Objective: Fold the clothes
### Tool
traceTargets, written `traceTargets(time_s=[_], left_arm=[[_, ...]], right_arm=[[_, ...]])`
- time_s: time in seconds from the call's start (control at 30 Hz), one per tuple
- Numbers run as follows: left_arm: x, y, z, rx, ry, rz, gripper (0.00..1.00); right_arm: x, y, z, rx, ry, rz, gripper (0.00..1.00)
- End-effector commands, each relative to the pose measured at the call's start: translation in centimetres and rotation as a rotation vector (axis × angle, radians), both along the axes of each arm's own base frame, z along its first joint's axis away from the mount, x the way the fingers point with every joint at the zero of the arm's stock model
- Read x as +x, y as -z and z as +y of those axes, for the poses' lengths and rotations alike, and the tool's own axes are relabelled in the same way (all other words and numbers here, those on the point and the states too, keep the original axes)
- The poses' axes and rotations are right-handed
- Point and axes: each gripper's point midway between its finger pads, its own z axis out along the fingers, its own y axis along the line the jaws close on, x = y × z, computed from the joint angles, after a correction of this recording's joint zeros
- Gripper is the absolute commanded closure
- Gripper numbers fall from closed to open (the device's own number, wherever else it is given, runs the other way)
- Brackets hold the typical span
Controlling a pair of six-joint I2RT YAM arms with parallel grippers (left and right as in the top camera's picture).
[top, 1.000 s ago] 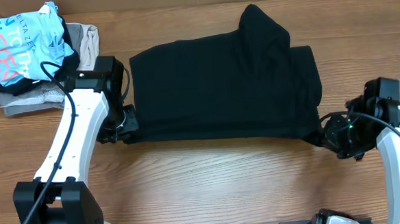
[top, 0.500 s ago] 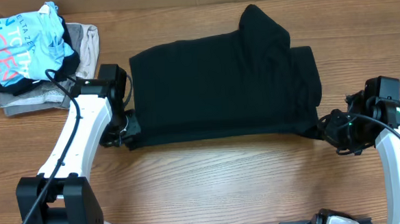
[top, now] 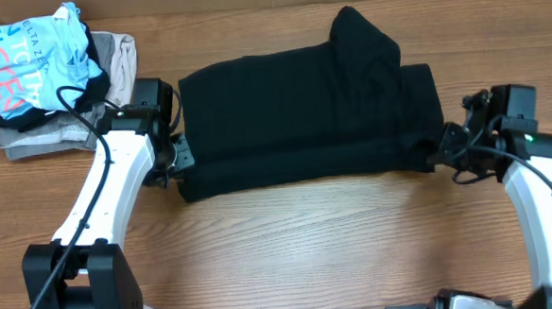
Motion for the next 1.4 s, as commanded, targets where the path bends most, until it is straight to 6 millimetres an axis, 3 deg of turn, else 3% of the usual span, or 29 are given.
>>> traceTargets(time_s=[0.0,0.33,0.5,0.73,0.97,1.2,1.3,1.37], left_arm=[[1.1,-0.6,0.8,0.029,-0.028,-0.067,0.96],[4.6,-1.4,1.3,0.064,-0.041,-0.209,0.96],[5.5,-1.6,1.2,0.061,-0.043,-0.243,0.96],[6.3,-0.3,1.2,0.061,-0.042,-0.241,0.94],[7.5,1.4,1.1,0.061,-0.042,-0.239,0.88],[7.9,1.6,1.1,0.060,-0.043,-0.251,0.79],[8.0,1.7,1.1,0.061,-0.043,-0.248,0.71],[8.0,1.8,1.1,0.061,-0.043,-0.247,0.60]], right_arm=[[1.4,1.3,-0.3,-0.006,0.007,0.001,0.96],[5.2,2.6,-1.1,-0.031,-0.008,-0.090,0.96],[5.6,3.3,-1.2,-0.032,-0.011,-0.088,0.96],[6.7,2.8,-1.0,-0.043,-0.023,-0.137,0.96],[7.6,2.4,-0.4,-0.049,-0.040,-0.173,0.96],[8.1,4.0,-0.5,-0.044,-0.039,-0.153,0.96],[8.2,4.8,-0.5,-0.040,-0.038,-0.141,0.87],[8.4,5.1,-0.5,-0.040,-0.039,-0.140,0.73]])
